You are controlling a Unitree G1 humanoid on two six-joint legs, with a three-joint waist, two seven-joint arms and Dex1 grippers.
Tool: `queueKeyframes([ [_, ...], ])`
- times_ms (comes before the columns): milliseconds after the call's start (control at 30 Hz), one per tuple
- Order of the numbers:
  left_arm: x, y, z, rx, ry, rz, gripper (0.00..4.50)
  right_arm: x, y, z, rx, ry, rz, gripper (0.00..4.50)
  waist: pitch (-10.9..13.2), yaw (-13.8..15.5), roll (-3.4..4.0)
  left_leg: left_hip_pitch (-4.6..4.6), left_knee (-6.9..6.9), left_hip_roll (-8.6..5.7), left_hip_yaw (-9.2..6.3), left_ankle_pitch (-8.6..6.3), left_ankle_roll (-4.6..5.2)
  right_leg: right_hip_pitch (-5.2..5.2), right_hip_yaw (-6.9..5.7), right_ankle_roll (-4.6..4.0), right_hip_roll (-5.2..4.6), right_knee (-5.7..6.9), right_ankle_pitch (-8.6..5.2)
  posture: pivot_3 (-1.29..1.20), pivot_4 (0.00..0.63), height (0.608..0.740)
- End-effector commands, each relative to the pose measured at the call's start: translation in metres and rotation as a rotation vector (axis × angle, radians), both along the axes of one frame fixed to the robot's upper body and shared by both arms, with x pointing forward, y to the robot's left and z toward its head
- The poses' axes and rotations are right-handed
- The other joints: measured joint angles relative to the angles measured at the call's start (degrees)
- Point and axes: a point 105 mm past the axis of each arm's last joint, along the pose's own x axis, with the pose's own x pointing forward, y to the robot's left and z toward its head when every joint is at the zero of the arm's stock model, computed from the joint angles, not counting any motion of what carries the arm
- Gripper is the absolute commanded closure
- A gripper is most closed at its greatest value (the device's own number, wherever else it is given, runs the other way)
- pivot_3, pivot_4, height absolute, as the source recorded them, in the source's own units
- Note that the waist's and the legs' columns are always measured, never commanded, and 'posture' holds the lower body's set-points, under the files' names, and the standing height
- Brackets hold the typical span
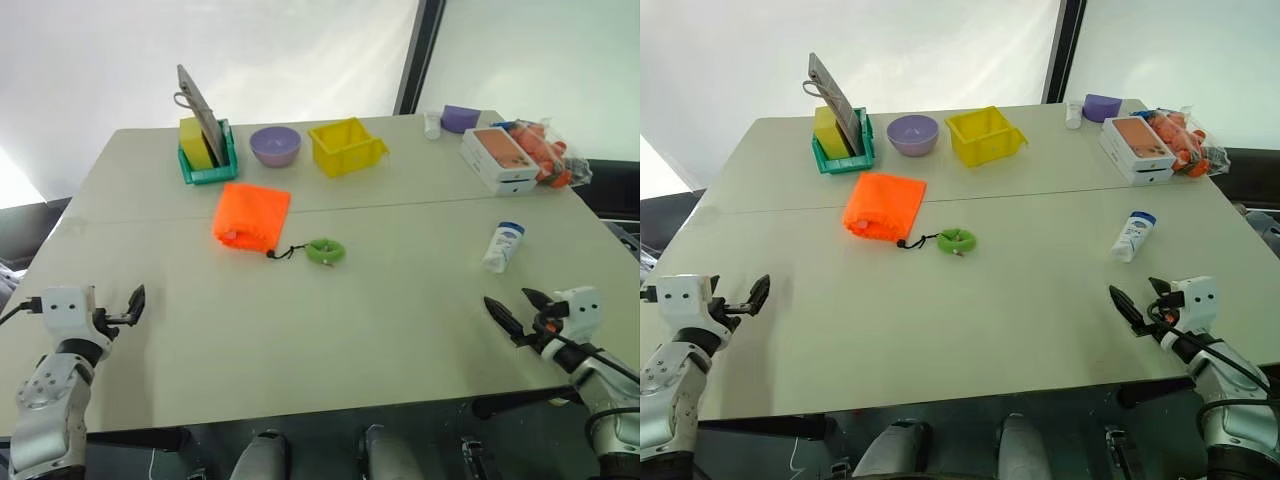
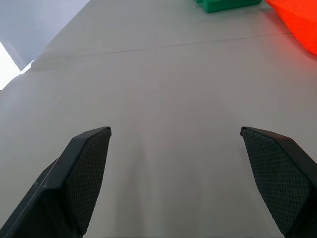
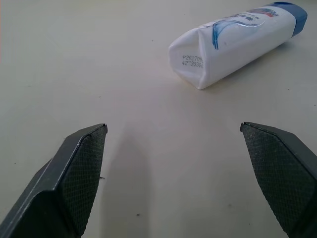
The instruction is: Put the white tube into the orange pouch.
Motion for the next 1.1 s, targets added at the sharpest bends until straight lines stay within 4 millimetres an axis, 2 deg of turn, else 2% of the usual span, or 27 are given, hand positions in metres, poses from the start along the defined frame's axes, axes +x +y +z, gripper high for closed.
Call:
queueKeyframes([
  [33, 0.002, -0.001, 0.011, 0.021, -0.033, -0.016, 0.00, 0.003, 0.003, 0.009, -0.008, -0.049, 0.009, 0.03, 0.0, 0.0, 0.00, 0.00, 0.00, 0.00, 0.00, 0.00, 0.00, 0.00, 0.00, 0.00, 0.00, 0.00, 0.00, 0.00, 0.150, 0.740],
  [333, 0.003, -0.008, 0.014, 0.004, -0.050, -0.022, 0.00, 0.004, 0.012, 0.008, -0.012, -0.048, 0.054, 0.03, 0.0, 0.0, -0.01, 0.00, 0.00, 0.00, 0.00, 0.00, 0.00, 0.00, 0.00, 0.00, 0.00, 0.00, 0.00, 0.00, 0.150, 0.740],
  [500, 0.005, -0.021, 0.020, 0.004, -0.066, -0.047, 0.00, 0.011, 0.033, 0.015, 0.000, -0.062, 0.146, 0.03, 0.0, -0.1, 0.01, 0.00, 0.00, 0.00, 0.00, 0.00, 0.00, 0.01, 0.00, 0.00, 0.00, 0.00, 0.00, 0.00, 0.150, 0.740],
  [733, 0.025, -0.068, 0.049, -0.002, -0.151, -0.254, 0.00, 0.009, 0.099, 0.026, 0.052, -0.073, 0.394, 0.03, 0.0, 0.1, 0.00, 0.00, 0.00, 0.00, -0.02, 0.01, 0.01, 0.02, 0.00, 0.01, 0.01, 0.01, 0.00, 0.00, 0.150, 0.740],
  [800, 0.032, -0.091, 0.054, 0.065, -0.147, -0.351, 0.00, 0.006, 0.120, 0.029, 0.062, -0.076, 0.468, 0.03, 0.0, 0.2, 0.01, -0.01, 0.00, -0.01, -0.02, 0.01, 0.01, 0.02, 0.00, 0.01, 0.00, 0.01, 0.01, 0.00, 0.150, 0.740],
  [867, 0.041, -0.105, 0.053, 0.139, -0.124, -0.405, 0.00, 0.002, 0.142, 0.032, 0.065, -0.079, 0.543, 0.03, 0.0, 0.5, 0.02, 0.00, 0.00, -0.01, -0.03, 0.01, 0.01, 0.02, 0.00, 0.01, 0.01, 0.01, 0.01, 0.00, 0.150, 0.740],
  [1000, 0.069, -0.122, 0.052, 0.330, -0.079, -0.469, 0.00, -0.002, 0.176, 0.037, 0.059, -0.098, 0.648, 0.03, 0.0, 1.0, 0.03, 0.01, 0.00, -0.01, -0.03, 0.01, 0.01, -0.02, 0.00, 0.01, 0.05, 0.04, 0.01, 0.00, 0.150, 0.740],
  [1100, 0.094, -0.126, 0.052, 0.432, -0.051, -0.473, 0.00, -0.002, 0.188, 0.038, 0.056, -0.111, 0.679, 0.03, 0.0, 1.2, 0.02, 0.00, 0.00, -0.01, -0.03, 0.02, 0.02, -0.03, -0.01, 0.02, 0.06, 0.07, 0.01, 0.00, 0.150, 0.740],
])
